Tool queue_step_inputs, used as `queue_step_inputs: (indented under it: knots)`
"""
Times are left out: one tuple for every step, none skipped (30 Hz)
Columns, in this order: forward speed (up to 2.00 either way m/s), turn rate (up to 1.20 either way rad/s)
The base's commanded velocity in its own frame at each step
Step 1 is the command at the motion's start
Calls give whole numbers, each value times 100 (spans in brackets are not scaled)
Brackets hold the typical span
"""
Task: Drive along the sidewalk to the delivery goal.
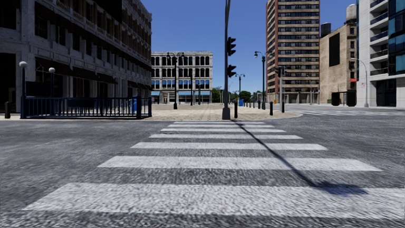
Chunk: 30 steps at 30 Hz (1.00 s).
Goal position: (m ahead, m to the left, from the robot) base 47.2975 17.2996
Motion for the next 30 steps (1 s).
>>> queue_step_inputs:
  knots:
    - [179,0]
    - [179,0]
    - [181,0]
    - [189,0]
    - [189,0]
    - [200,0]
    - [200,0]
    - [200,0]
    - [200,0]
    - [200,0]
    - [200,0]
    - [200,0]
    - [200,0]
    - [200,0]
    - [200,0]
    - [200,0]
    - [200,0]
    - [200,0]
    - [200,0]
    - [200,0]
    - [200,0]
    - [200,0]
    - [200,0]
    - [200,0]
    - [200,0]
    - [200,0]
    - [200,0]
    - [200,0]
    - [200,0]
    - [200,0]
